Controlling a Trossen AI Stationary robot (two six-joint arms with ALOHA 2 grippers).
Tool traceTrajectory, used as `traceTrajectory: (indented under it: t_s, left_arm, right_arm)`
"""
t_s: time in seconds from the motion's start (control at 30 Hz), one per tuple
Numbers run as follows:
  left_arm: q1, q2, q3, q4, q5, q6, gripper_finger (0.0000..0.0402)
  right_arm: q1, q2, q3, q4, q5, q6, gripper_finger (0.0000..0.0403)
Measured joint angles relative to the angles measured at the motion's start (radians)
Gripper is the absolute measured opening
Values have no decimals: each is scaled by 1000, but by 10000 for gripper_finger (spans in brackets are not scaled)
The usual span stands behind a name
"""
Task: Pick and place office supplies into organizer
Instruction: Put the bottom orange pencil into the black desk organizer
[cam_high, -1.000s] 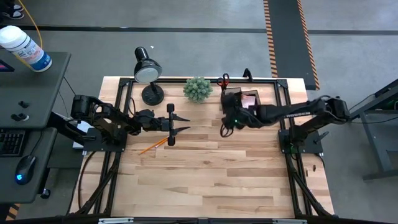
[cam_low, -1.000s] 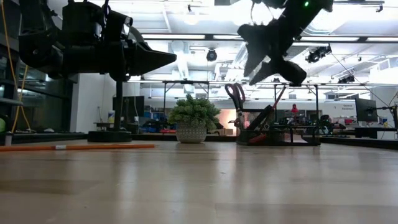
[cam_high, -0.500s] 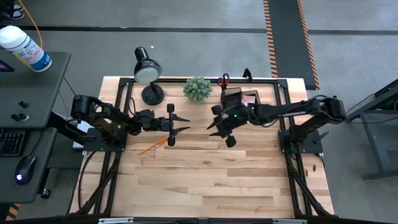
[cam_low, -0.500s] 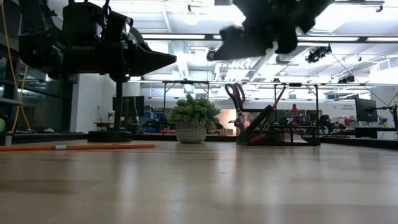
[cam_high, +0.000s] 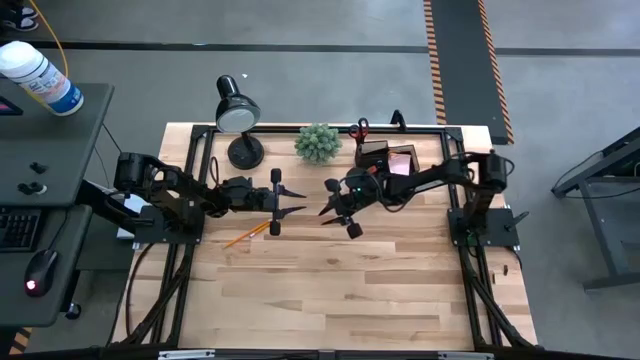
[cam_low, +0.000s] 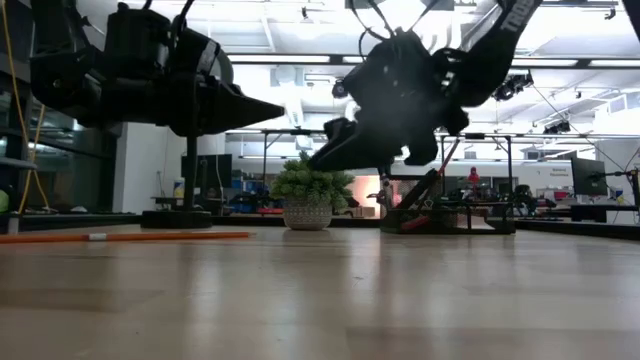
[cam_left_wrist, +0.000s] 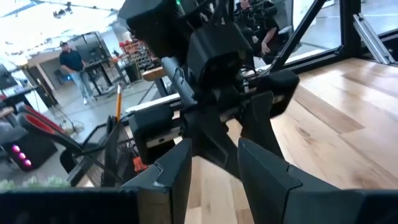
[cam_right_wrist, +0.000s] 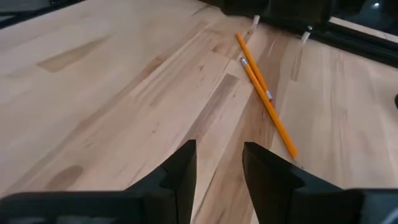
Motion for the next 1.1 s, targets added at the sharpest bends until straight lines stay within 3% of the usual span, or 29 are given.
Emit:
traceTrajectory:
  t_s: [0.1, 0.33, 0.77, 0.97, 1.1]
  left_arm:
    - [0, 0, 0, -5, -17, -31, 117]
    - [16, 0, 0, -15, -170, -143, 117]
    - [72, -25, 0, -194, -150, -287, 117]
    - [63, -148, 34, -497, -186, -299, 117]
    - [10, -213, 87, -756, -286, -317, 117]
  right_arm:
    - [-4, 23, 0, 38, 2, 0, 121]
    - [-37, 28, 0, 79, 2, 51, 121]
    - [-45, 28, 0, 79, 7, 68, 121]
    - [-45, 28, 0, 78, 9, 63, 121]
    - [-54, 28, 0, 78, 7, 44, 121]
